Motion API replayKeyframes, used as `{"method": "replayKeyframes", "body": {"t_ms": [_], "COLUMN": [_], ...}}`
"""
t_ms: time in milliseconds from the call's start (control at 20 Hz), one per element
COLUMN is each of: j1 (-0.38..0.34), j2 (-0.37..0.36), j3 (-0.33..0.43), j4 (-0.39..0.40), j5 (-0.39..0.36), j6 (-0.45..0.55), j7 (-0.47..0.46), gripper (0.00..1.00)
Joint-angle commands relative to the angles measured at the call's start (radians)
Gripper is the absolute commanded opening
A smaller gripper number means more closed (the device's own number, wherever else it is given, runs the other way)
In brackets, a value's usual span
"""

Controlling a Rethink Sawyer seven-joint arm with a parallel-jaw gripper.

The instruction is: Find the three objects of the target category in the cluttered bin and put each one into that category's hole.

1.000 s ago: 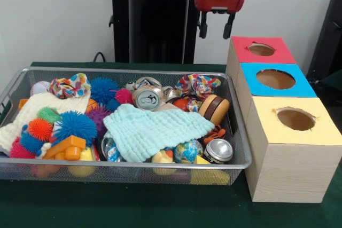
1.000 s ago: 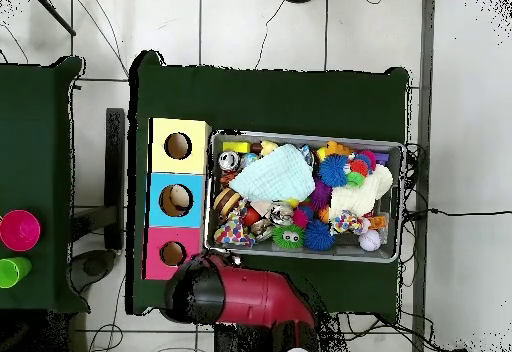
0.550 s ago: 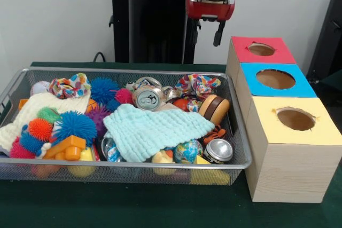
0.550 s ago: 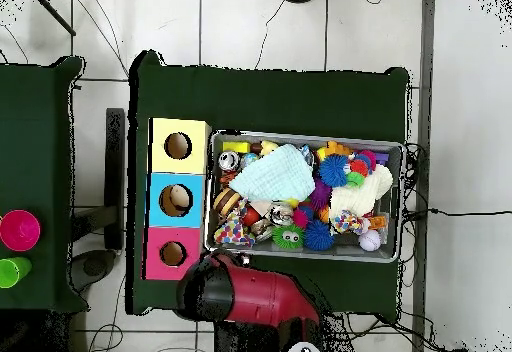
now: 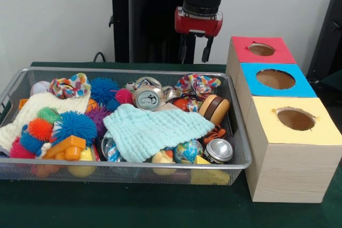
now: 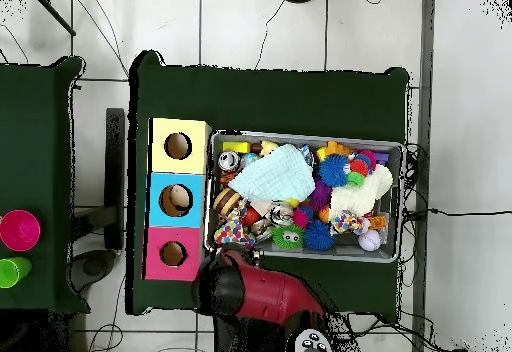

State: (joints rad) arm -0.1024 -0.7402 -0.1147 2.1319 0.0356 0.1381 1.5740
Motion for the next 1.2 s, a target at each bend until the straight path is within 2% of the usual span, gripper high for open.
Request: {"method": "replayKeyframes", "body": {"t_ms": [50,350,1200], "j1": [-0.038,-0.046,-0.119], "j2": [0.108,0.174,0.197], "j3": [0.035,0.045,0.099], "j4": [-0.113,-0.163,-0.219], "j5": [0.095,0.113,0.022], "j6": [-0.132,-0.186,-0.168], "j7": [0.264,0.232,0.125], "gripper": [1.00,1.00,1.00]}}
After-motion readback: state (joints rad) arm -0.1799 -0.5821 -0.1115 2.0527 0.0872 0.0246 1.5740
